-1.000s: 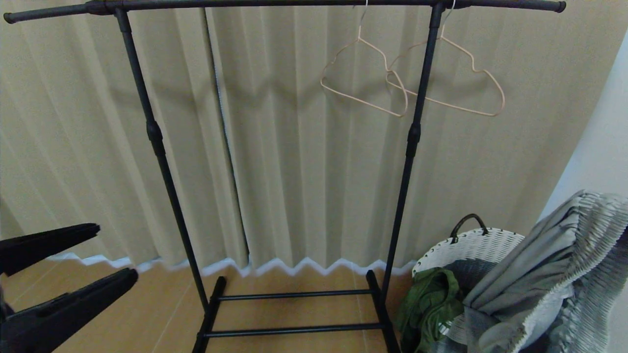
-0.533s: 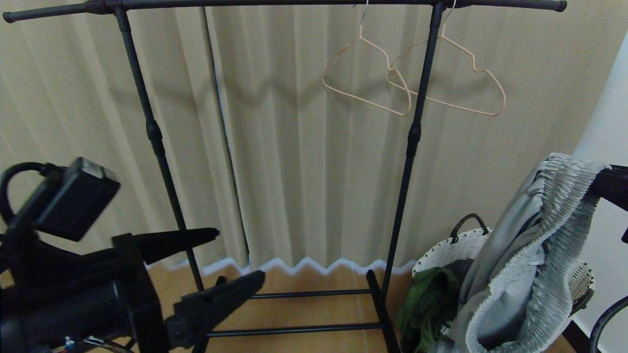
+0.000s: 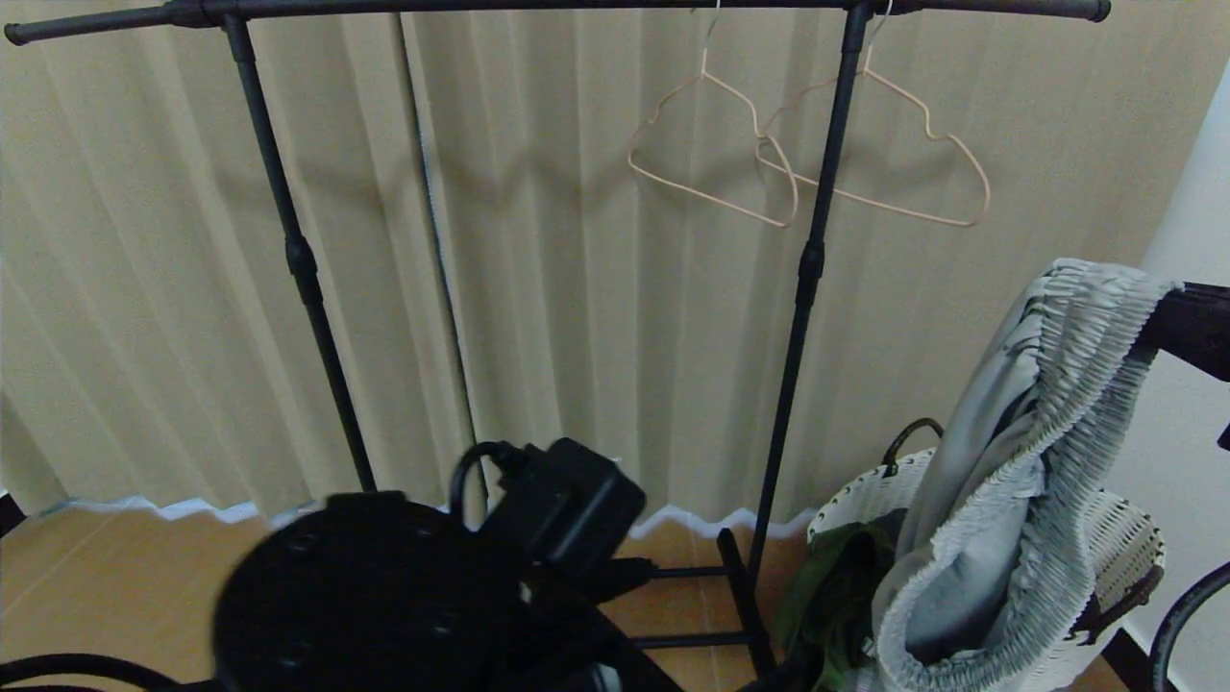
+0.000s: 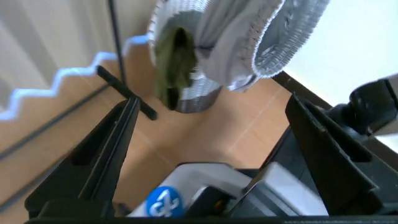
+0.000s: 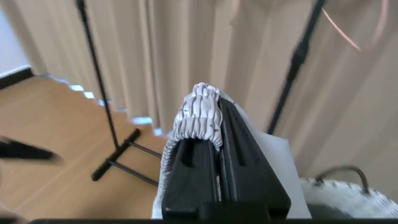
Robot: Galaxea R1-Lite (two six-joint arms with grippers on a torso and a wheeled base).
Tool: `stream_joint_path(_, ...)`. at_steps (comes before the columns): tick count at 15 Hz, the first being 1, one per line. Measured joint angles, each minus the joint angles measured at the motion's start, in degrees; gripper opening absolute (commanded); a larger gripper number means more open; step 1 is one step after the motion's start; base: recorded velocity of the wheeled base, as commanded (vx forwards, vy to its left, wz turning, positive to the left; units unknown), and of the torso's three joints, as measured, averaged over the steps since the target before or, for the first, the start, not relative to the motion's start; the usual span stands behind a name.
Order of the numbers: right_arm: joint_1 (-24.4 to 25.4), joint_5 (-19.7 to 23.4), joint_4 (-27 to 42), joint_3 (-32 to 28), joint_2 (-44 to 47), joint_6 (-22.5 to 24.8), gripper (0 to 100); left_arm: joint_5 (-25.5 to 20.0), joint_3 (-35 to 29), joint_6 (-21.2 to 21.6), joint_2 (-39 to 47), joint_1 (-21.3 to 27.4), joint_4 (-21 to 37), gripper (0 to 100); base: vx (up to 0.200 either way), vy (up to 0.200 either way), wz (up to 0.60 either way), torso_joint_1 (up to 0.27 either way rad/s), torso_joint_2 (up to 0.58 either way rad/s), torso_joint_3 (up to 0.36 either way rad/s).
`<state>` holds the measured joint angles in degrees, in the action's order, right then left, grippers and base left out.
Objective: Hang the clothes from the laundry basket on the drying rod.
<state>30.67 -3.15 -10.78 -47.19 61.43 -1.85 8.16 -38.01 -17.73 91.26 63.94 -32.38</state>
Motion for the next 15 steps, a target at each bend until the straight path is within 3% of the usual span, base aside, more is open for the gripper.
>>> stream_joint_path(3,0.91,-0.02,0.07,-0.83,-0.1,0.0,0,1.01,-7.98,-2.5,8.91,2.46,-0.85,100,0.0,0.0,0.0,0.0,0.0,0.0)
stream_joint_path(8,3.28,0.0,0.4,-1.16,-1.69,0.0,0,4.07,-16.13,-5.25,18.38,2.65,-0.95,100,0.0,0.0,0.0,0.0,0.0,0.0)
stream_joint_path(15,3.67,1.71,1.06,-0.3,-4.9,0.09,0,4.46,-19.04,-5.53,23.76,1.05,-0.9,100,0.0,0.0,0.0,0.0,0.0,0.0)
